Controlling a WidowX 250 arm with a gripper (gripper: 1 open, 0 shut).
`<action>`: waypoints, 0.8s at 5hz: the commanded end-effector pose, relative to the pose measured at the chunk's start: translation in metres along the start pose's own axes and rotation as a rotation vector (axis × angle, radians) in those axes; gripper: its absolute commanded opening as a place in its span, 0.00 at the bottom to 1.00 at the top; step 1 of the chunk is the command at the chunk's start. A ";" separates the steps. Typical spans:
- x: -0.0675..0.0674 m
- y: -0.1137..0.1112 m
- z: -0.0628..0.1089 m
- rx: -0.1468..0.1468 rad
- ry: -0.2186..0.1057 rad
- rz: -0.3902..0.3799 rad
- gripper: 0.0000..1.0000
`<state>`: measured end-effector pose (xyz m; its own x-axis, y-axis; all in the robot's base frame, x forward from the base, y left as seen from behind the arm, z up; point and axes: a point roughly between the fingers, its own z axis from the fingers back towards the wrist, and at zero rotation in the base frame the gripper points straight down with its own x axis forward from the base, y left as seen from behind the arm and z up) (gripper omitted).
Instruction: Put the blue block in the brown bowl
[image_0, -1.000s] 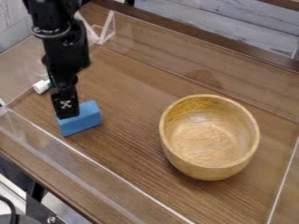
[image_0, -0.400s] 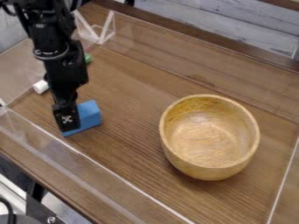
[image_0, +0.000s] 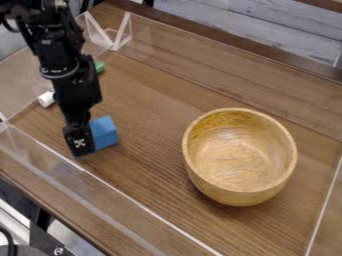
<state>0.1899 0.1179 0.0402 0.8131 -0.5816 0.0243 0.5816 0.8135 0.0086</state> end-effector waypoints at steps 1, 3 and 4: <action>0.003 0.007 0.003 0.027 -0.031 0.011 1.00; 0.006 0.009 -0.004 0.017 -0.061 0.011 1.00; 0.008 0.010 -0.006 0.011 -0.073 0.011 1.00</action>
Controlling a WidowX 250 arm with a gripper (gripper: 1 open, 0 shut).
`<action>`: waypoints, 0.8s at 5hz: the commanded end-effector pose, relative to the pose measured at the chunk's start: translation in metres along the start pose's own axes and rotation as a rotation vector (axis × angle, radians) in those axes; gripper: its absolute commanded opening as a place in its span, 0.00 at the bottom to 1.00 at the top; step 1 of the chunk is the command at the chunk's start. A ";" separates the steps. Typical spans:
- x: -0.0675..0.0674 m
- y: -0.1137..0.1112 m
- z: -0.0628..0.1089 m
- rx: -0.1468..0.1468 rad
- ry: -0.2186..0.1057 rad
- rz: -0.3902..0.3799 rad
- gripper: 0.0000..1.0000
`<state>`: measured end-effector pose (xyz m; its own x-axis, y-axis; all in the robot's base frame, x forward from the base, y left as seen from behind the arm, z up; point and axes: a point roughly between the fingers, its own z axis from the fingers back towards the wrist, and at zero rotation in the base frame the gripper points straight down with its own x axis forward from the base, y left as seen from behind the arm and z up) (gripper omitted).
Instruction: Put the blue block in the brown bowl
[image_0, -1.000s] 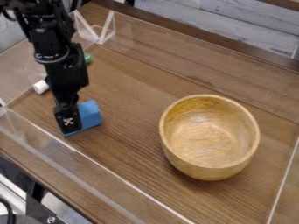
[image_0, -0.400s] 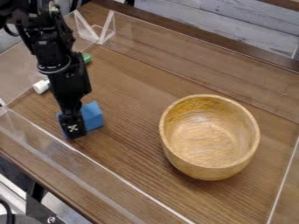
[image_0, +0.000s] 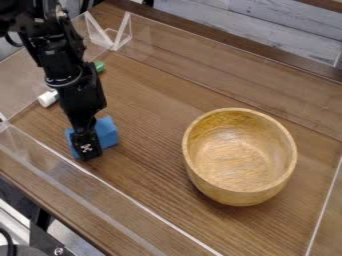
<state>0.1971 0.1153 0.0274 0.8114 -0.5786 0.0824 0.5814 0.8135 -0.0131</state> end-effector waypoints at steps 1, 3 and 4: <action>0.003 0.009 0.006 0.025 -0.024 0.009 1.00; 0.006 0.011 0.005 0.012 -0.036 0.011 1.00; 0.007 0.012 0.002 0.010 -0.041 0.016 0.00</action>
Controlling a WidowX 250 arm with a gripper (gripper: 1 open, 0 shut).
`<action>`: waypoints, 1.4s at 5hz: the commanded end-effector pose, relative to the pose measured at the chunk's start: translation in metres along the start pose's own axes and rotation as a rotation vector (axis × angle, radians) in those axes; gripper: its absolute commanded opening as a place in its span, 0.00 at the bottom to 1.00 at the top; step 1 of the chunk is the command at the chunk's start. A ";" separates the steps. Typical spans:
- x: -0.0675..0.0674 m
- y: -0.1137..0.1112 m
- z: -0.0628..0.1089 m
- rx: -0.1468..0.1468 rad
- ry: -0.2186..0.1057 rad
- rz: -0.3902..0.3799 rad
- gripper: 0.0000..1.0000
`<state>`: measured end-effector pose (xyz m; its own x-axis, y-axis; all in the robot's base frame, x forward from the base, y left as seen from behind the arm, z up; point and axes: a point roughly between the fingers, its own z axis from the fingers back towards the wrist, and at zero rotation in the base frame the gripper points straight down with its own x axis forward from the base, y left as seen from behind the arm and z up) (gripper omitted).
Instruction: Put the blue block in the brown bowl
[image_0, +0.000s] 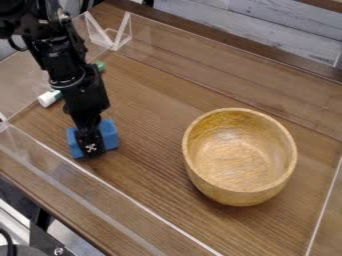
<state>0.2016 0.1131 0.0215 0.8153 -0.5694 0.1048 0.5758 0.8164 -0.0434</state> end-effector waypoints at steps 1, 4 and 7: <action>0.004 0.011 0.011 0.037 -0.019 0.018 0.00; 0.010 0.014 0.033 0.035 -0.017 0.075 0.00; 0.037 0.028 0.075 0.091 -0.027 0.149 0.00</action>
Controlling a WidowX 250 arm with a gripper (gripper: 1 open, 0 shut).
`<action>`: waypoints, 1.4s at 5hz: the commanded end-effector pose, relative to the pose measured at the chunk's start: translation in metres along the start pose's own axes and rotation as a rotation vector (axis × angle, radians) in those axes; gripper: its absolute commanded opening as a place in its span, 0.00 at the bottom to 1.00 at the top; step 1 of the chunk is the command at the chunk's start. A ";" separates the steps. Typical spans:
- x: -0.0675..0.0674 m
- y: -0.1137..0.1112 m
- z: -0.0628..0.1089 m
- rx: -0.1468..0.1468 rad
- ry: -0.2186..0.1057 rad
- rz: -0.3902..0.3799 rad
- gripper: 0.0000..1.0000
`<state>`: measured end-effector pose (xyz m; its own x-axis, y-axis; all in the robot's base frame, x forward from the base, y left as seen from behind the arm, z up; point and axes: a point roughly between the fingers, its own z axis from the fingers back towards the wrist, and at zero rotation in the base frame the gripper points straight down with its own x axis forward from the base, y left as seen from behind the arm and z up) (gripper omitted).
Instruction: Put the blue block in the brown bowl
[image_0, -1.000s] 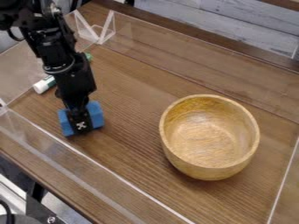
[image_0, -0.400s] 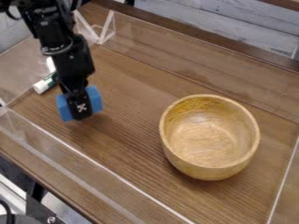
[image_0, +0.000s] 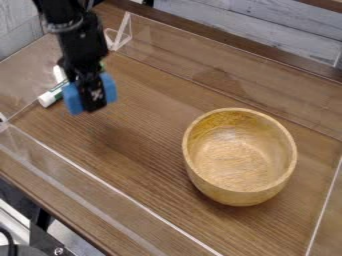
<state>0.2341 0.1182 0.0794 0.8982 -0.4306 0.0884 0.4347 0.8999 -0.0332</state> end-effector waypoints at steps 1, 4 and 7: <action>0.028 0.008 0.042 0.099 -0.066 0.029 0.00; 0.063 -0.001 0.070 0.162 -0.121 0.047 0.00; 0.073 0.020 0.054 0.234 -0.140 0.049 0.00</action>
<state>0.2985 0.1071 0.1227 0.9052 -0.3795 0.1914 0.3549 0.9227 0.1507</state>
